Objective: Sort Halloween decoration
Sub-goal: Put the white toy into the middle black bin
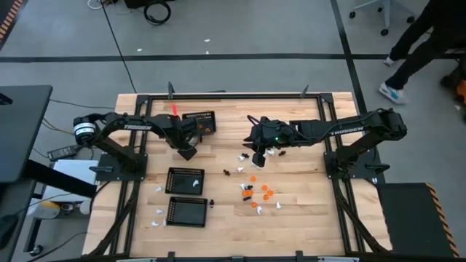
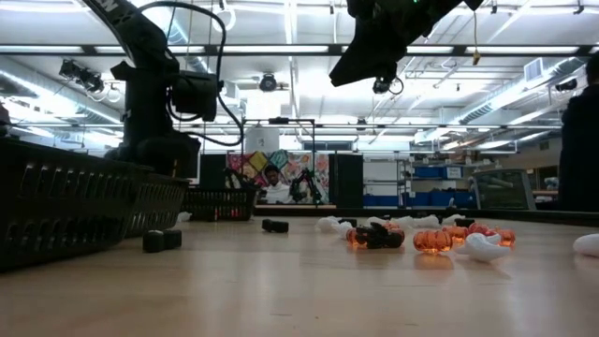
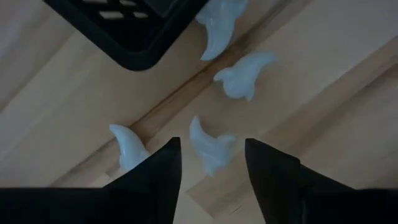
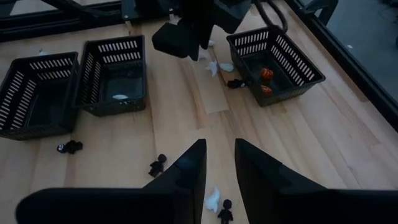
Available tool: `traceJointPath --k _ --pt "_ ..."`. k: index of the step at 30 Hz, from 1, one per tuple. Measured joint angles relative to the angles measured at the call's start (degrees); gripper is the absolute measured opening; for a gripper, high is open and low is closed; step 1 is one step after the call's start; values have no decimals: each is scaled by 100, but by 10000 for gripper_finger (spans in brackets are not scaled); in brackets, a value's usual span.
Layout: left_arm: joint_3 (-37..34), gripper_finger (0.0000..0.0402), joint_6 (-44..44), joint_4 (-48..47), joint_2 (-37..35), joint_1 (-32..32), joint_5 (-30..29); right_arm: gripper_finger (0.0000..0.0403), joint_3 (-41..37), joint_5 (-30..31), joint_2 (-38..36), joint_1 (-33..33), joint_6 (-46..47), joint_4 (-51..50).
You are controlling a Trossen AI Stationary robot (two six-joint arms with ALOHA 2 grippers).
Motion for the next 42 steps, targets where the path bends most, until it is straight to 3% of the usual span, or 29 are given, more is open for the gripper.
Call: traceJointPath --k 10,22,42 --pt "26 178 311 89 456 -4 18 89 0 -2 2 0 20 39" --pt "15 68 482 29 454 -28 180 89 0 -2 2 4 26 37" --pt "79 40 615 -123 241 60 476 89 0 -6 2 4 0 131"
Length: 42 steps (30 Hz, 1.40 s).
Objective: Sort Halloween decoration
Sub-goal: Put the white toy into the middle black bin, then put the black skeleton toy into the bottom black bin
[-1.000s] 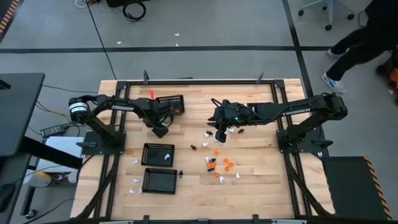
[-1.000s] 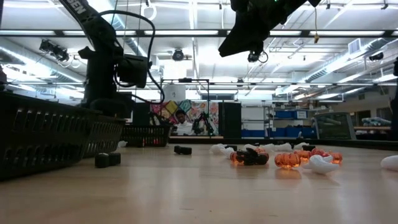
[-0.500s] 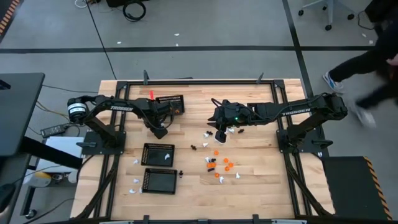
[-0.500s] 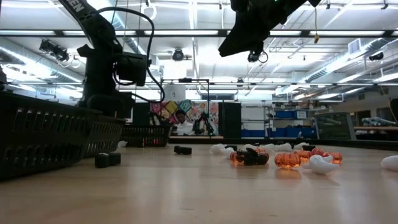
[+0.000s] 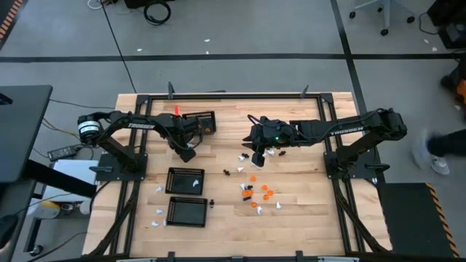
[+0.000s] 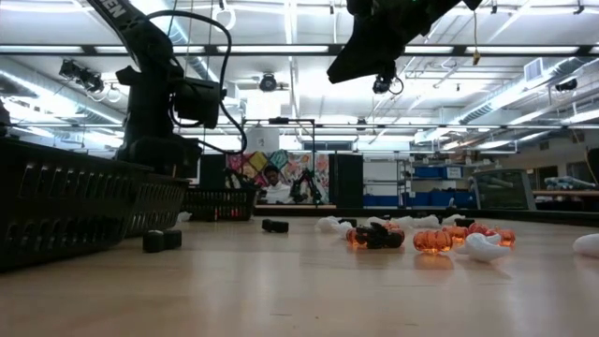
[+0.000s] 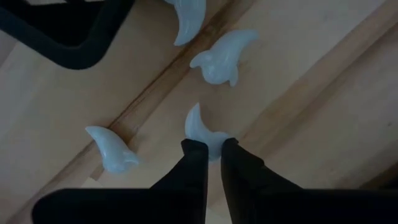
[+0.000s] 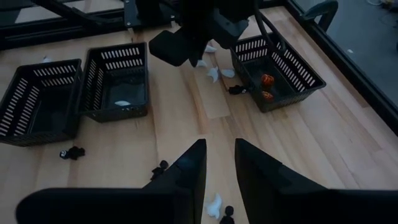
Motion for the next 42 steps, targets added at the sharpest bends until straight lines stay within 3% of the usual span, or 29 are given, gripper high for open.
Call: traceJointPath --k 13,20,35,42 --pt "9 38 166 94 -2 -1 63 89 0 -3 -2 0 22 9" --pt "9 38 322 303 -4 -1 79 89 -4 -330 83 -23 60 32" --pt "-2 38 54 1227 9 -1 1320 89 -20 -600 162 -81 175 55" --pt "-2 38 -21 1270 9 -3 1414 89 -20 -602 162 -68 214 52"
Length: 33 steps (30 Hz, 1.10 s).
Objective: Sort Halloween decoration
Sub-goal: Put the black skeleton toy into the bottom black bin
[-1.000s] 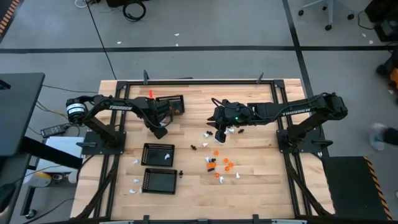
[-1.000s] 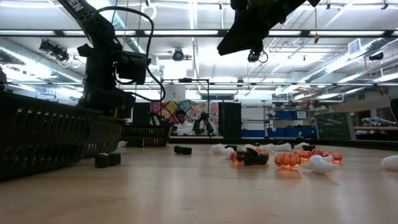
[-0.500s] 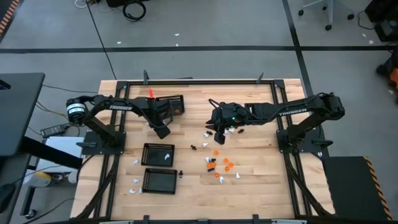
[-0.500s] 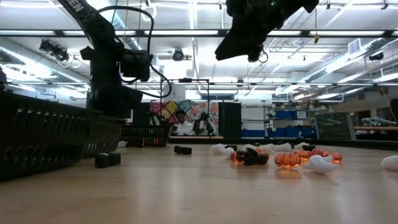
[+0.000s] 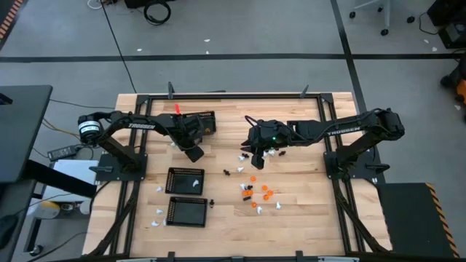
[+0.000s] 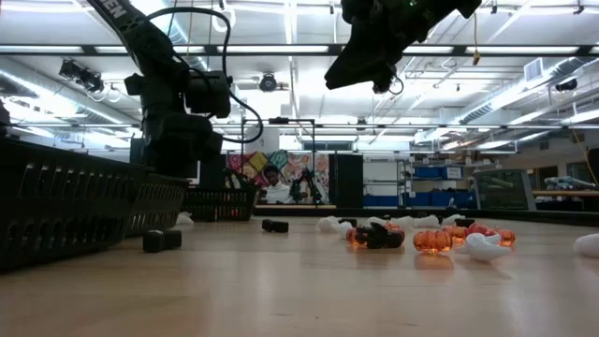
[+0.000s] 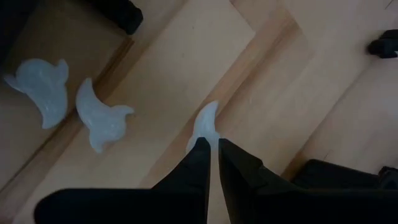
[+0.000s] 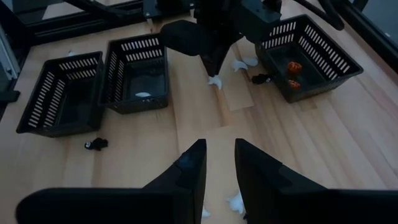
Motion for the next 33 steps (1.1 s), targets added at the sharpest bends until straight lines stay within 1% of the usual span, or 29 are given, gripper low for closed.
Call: traceJointPath --k 4,8,10,15,18,21,25,30,33 --pt "0 38 -45 3 0 0 -28 89 0 0 0 2 2 0" --pt "2 47 -36 56 -2 -78 -347 89 0 0 0 2 4 0" --pt "2 61 91 126 -4 -151 -401 89 0 0 0 2 22 -1" --pt "7 104 812 155 -8 -437 -454 89 0 -101 0 2 202 -28" --pt "0 124 1195 195 -65 -649 -688 89 0 -151 0 4 359 -30" --pt "-85 133 1382 583 -227 -809 -977 89 -1 -149 0 19 504 -30" --pt "-322 134 1394 1093 -571 -844 -1029 89 -2 -143 0 66 660 -25" --pt "-1011 134 1532 1997 -1119 -852 -971 89 -2 98 -2 146 713 34" --pt "-1519 134 1485 2924 -1443 -852 -952 89 -2 155 -2 157 786 112"
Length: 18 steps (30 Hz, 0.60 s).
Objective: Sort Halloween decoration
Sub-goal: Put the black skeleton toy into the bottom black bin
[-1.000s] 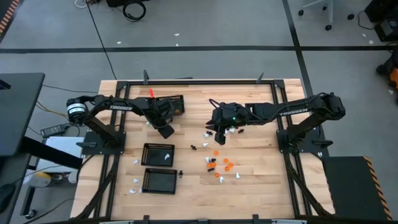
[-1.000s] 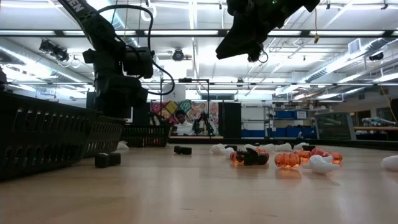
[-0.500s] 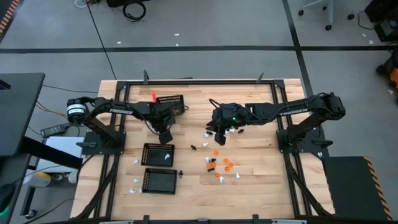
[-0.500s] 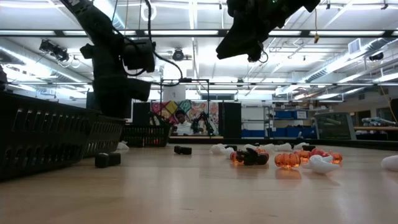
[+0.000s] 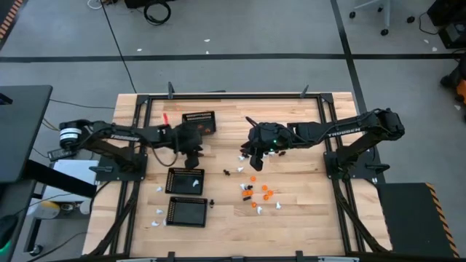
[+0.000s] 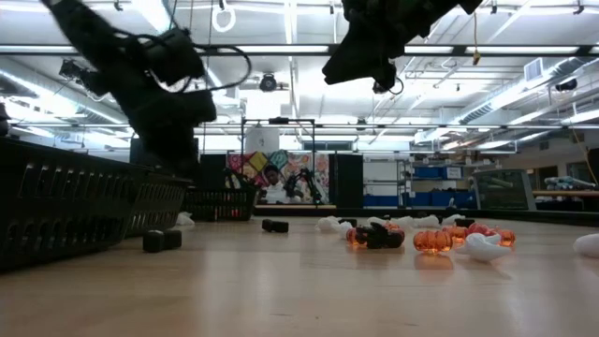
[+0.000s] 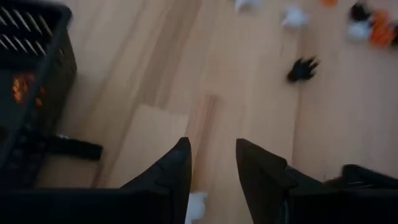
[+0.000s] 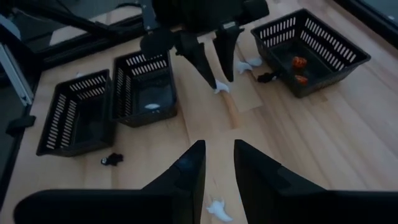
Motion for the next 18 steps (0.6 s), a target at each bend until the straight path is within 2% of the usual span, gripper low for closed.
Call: traceJointPath --k 2,6,13,18 --pt "-323 134 -60 766 -89 0 3 89 0 4 0 -2 91 4" --pt "-926 134 -46 1720 -135 -85 12 89 -2 8 0 -2 199 13" --pt "-1462 140 -91 2379 -133 -124 -54 89 -2 40 0 -2 350 231" --pt "-1496 172 120 2423 -99 -120 -343 89 -2 124 0 -4 411 302"
